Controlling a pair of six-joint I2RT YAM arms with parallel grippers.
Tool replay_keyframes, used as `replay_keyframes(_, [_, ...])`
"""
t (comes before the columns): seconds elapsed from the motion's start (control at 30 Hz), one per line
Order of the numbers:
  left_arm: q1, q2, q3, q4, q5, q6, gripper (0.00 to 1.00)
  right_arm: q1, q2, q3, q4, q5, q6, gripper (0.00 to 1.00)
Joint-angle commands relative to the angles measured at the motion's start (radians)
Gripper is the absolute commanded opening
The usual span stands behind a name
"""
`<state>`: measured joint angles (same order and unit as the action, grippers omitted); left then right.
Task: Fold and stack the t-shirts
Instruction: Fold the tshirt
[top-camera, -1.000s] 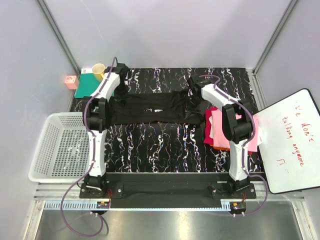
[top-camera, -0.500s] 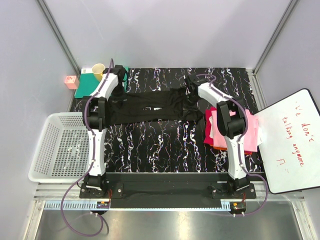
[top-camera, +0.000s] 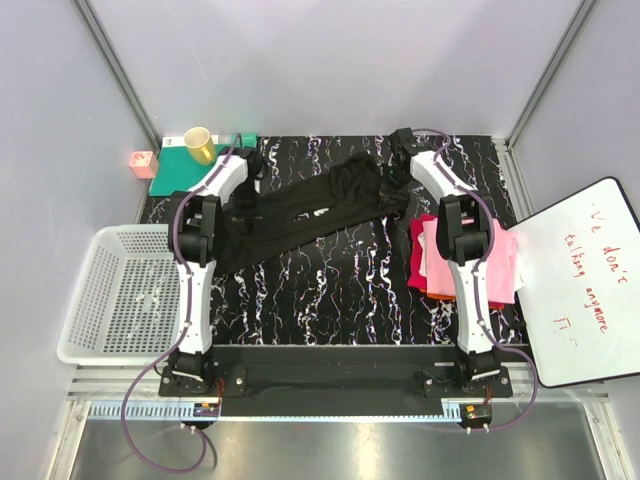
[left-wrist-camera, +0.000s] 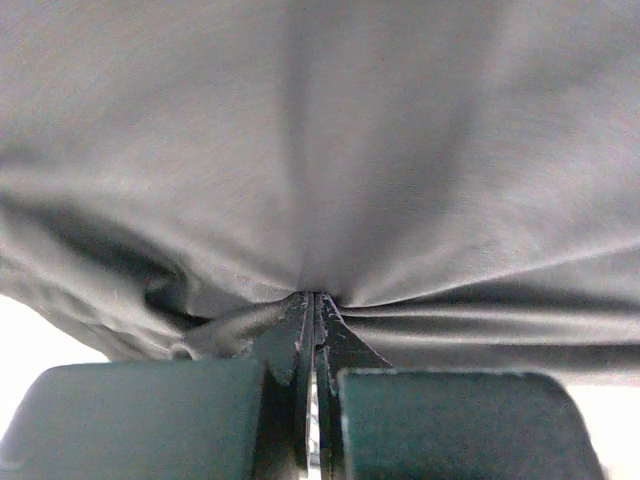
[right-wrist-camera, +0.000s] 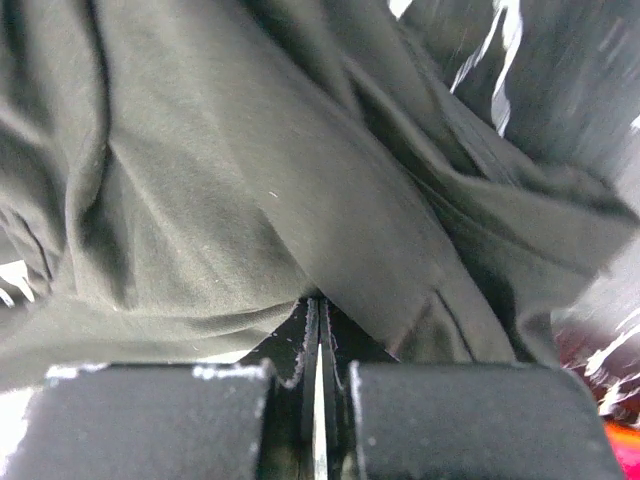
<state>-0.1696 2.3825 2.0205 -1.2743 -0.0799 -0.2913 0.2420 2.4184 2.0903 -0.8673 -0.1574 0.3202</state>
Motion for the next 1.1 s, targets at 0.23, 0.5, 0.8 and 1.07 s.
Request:
replay_keyframes(0.23, [-0.247, -0.111, -0.198, 0.019, 0.325, -0.045, 0.00, -0.006, 0.286, 0.474, -0.010, -0.091, -0.067, 0.00])
replay_keyframes(0.5, [-0.363, -0.178, -0.175, 0.017, 0.252, -0.094, 0.00, -0.007, 0.326, 0.630, 0.048, -0.133, -0.047, 0.00])
replay_keyframes(0.8, [-0.239, -0.370, -0.209, -0.033, 0.082, -0.077, 0.00, -0.006, -0.005, 0.360, 0.059, -0.162, -0.056, 0.00])
replay_keyframes(1.07, [-0.162, -0.388, -0.428, 0.021, 0.074, 0.014, 0.00, -0.004, -0.229, 0.058, 0.031, -0.329, 0.000, 0.00])
